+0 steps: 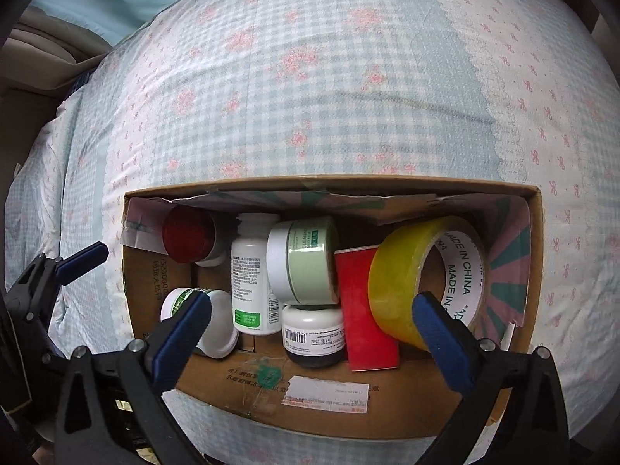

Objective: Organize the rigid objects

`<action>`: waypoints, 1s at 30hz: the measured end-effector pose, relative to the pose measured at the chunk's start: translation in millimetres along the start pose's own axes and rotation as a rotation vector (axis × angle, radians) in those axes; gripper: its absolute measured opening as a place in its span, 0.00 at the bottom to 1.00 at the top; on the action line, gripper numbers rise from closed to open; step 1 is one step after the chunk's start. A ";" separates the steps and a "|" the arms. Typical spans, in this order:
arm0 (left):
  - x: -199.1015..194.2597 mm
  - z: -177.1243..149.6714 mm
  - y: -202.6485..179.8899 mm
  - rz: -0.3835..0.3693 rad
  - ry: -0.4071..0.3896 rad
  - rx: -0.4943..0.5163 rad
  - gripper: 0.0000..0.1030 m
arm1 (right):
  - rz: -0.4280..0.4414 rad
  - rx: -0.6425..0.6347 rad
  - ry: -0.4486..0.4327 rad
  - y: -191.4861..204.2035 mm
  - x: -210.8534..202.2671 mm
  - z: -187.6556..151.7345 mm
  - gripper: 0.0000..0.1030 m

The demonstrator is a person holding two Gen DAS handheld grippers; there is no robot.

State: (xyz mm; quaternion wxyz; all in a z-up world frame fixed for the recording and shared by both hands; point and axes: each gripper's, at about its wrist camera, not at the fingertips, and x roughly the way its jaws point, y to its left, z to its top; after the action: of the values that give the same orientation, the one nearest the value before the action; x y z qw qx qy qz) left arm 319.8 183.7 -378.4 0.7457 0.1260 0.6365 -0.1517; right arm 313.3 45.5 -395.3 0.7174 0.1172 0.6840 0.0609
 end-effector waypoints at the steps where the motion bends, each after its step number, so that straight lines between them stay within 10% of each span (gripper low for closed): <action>1: -4.1 -1.4 -1.3 -0.005 -0.007 0.000 1.00 | 0.000 0.017 0.000 -2.1 -3.2 -3.0 1.00; 20: -106.6 -19.6 -21.8 -0.002 -0.167 -0.060 1.00 | -0.040 -0.025 -0.116 1.2 -87.6 -36.0 1.00; 30: -255.1 -35.1 -50.5 0.006 -0.449 -0.202 1.00 | -0.118 -0.118 -0.381 -21.2 -247.7 -70.2 1.00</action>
State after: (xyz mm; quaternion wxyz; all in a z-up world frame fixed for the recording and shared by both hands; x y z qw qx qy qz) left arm 231.6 167.3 -131.8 0.8776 0.0156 0.4665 -0.1093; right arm 227.8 -30.4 -163.6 0.8418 0.0439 0.5369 0.0353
